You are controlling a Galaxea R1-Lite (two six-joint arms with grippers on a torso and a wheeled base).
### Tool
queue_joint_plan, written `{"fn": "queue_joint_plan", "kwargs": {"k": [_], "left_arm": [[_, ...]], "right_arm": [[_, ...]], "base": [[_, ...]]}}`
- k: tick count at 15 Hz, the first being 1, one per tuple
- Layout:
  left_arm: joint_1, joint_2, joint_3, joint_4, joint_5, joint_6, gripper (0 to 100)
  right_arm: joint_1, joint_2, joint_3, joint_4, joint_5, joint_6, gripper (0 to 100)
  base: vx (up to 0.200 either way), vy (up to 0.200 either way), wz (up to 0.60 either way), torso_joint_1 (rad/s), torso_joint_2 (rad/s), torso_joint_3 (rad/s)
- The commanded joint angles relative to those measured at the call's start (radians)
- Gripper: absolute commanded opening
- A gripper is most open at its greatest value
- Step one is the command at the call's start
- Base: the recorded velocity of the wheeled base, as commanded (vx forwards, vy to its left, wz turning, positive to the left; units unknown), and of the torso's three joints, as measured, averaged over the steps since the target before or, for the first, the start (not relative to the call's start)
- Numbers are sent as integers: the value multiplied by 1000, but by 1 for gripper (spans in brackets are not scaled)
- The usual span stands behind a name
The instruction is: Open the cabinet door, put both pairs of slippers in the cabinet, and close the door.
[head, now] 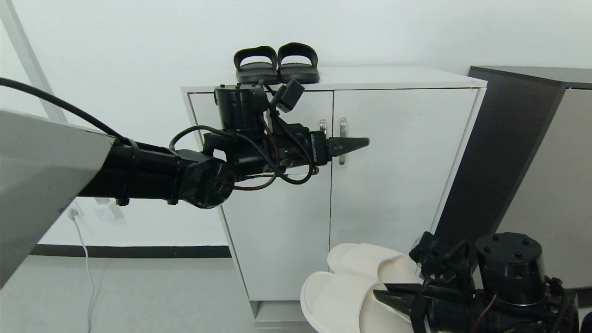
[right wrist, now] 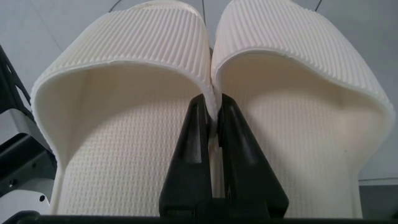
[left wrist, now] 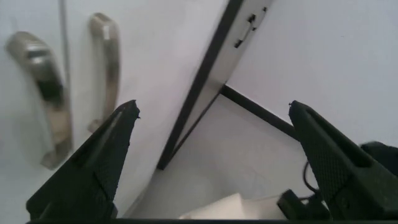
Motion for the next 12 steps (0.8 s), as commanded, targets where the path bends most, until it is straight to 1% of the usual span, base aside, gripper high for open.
{"fn": "queue_joint_plan", "kwargs": {"k": [1, 4, 5, 12], "left_arm": [[5, 23, -22, 1, 17, 0, 100], [5, 46, -62, 24, 63, 0, 100], [5, 52, -71, 28, 69, 1, 100], [1, 118, -162, 76, 76, 1, 100]], "right_arm": [[0, 2, 1, -4, 0, -1, 0], [0, 2, 1, -5, -1, -2, 0], [0, 2, 1, -5, -1, -2, 0], [0, 2, 6, -5, -1, -2, 0]], "base": [[0, 0, 0, 0, 0, 0], [0, 0, 0, 0, 0, 0], [0, 0, 0, 0, 0, 0], [0, 0, 0, 0, 0, 0]]}}
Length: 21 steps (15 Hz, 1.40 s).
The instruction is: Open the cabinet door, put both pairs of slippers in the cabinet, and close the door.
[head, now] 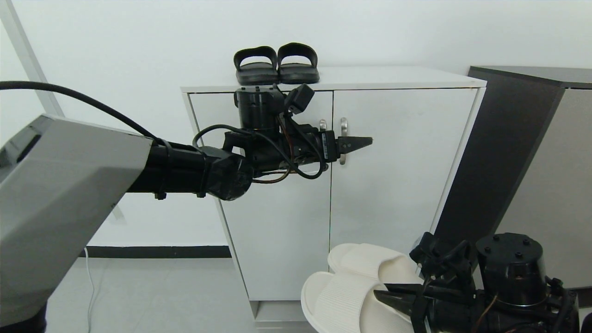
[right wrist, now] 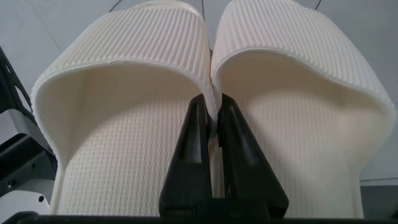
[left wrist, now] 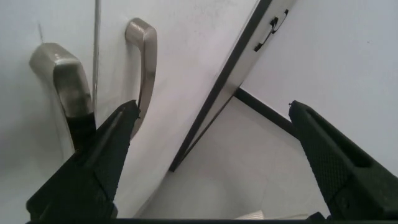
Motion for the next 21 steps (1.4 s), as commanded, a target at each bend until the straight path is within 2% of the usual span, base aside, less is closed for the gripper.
{"fn": "queue_joint_plan", "kwargs": {"k": [1, 6, 7, 12, 16, 18, 21], "left_arm": [[-4, 17, -19, 2, 2, -2, 100], [-12, 40, -45, 8, 2, -2, 100], [-12, 43, -45, 8, 2, -2, 0], [-13, 11, -12, 5, 4, -17, 0], [-39, -92, 130, -23, 7, -16, 0], [-47, -132, 187, -38, 42, -14, 0], [-73, -218, 297, -64, 48, -12, 0]], "right_arm": [[0, 1, -1, -1, 0, -1, 0], [0, 1, 1, -1, 0, -1, 0], [0, 1, 2, -1, 0, -1, 0], [8, 1, 10, -1, 5, -1, 0], [31, -7, 35, -10, 19, -1, 0], [32, -25, 59, -42, 71, -1, 0], [34, -44, 88, -50, 126, -10, 0]], "base": [[0, 0, 0, 0, 0, 0], [0, 0, 0, 0, 0, 0], [0, 0, 0, 0, 0, 0], [0, 0, 0, 0, 0, 0], [0, 0, 0, 0, 0, 0], [0, 0, 0, 0, 0, 0], [0, 0, 0, 0, 0, 0]]}}
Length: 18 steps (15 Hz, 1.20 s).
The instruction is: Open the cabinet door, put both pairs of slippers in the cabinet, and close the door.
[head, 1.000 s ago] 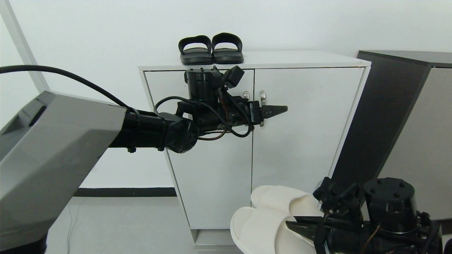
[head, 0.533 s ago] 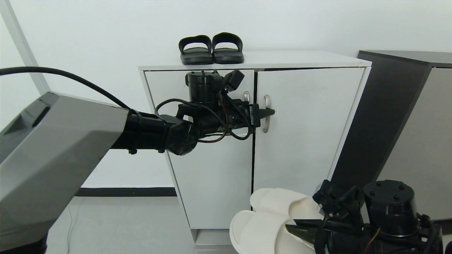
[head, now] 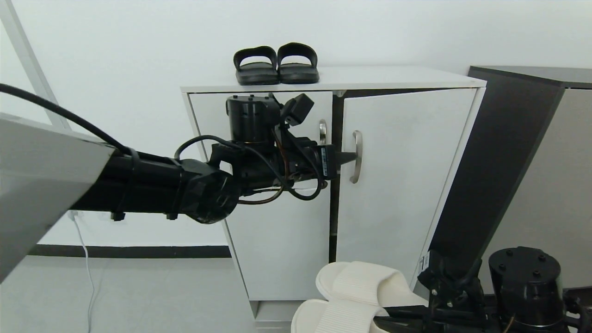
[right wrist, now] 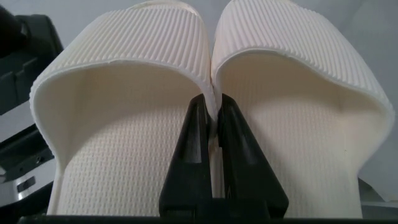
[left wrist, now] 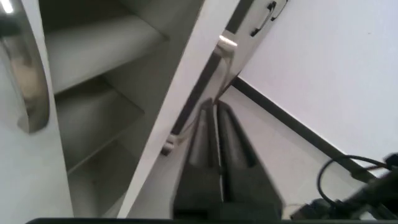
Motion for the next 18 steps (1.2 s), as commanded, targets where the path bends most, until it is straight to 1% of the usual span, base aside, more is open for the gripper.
{"fn": "queue_joint_plan", "kwargs": {"k": [1, 2, 3, 6, 7, 9, 10, 12, 14, 15, 16, 17, 18], "left_arm": [[-24, -107, 102, -22, 8, 1, 0], [-26, -121, 122, -28, 11, 1, 0], [-37, -162, 179, -48, 14, 1, 0], [-37, -245, 285, -77, 17, 1, 0], [-35, -262, 311, -91, 17, -2, 0], [-12, -264, 317, -97, 17, -5, 0], [0, -253, 308, -97, 16, -11, 0], [10, -191, 246, -97, 14, -40, 0], [13, -119, 179, -97, 16, -42, 0], [17, -81, 136, -95, 14, -49, 0], [17, -64, 118, -95, 16, -58, 0], [17, -10, 42, -97, 17, -94, 0], [16, 22, -1, -97, 17, -114, 0]], "right_arm": [[3, -13, 11, -1, 1, -3, 0], [6, -13, 13, 1, 1, -8, 0], [9, -13, 27, -1, 3, -30, 0], [16, -13, 37, -1, 3, -42, 0], [18, -16, 42, -1, 3, -43, 0], [33, -29, 47, -2, 3, -43, 0], [38, -32, 51, -2, 3, -43, 0], [55, -42, 60, -2, 3, -45, 0], [72, -42, 70, -2, 3, -45, 0], [78, -42, 74, -2, 1, -51, 0], [78, -42, 76, -2, 1, -56, 0], [79, -42, 79, -1, 1, -63, 0], [79, -41, 80, -1, 1, -63, 0]], "base": [[0, 0, 0, 0, 0, 0], [0, 0, 0, 0, 0, 0], [0, 0, 0, 0, 0, 0], [0, 0, 0, 0, 0, 0], [0, 0, 0, 0, 0, 0], [0, 0, 0, 0, 0, 0], [0, 0, 0, 0, 0, 0], [0, 0, 0, 0, 0, 0], [0, 0, 0, 0, 0, 0], [0, 0, 0, 0, 0, 0], [0, 0, 0, 0, 0, 0], [0, 0, 0, 0, 0, 0], [0, 0, 0, 0, 0, 0]]}}
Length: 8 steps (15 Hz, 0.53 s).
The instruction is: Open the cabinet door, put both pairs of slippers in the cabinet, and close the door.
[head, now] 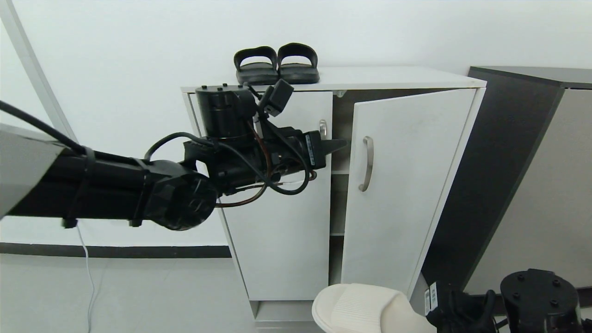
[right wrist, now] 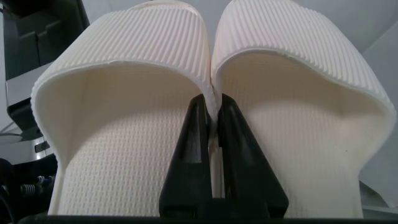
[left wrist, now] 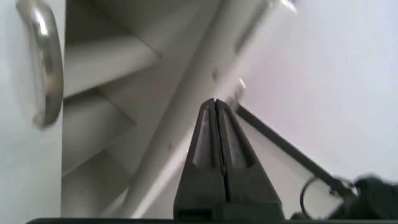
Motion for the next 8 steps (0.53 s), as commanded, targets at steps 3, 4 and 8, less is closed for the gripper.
{"fn": "queue_joint_plan", "kwargs": {"k": [3, 4, 8], "left_arm": [[-1, 149, -147, 0, 1, -28, 0], [-1, 162, -163, 1, 1, -29, 0], [-1, 186, -199, 3, 3, -31, 0]], "right_arm": [[4, 3, 4, 0, 0, -1, 0], [5, 6, 4, 0, 0, -2, 0], [5, 9, 4, 0, 0, -4, 0]], "base": [[0, 0, 0, 0, 0, 0], [0, 0, 0, 0, 0, 0], [-50, 0, 0, 2, -1, -1]]}}
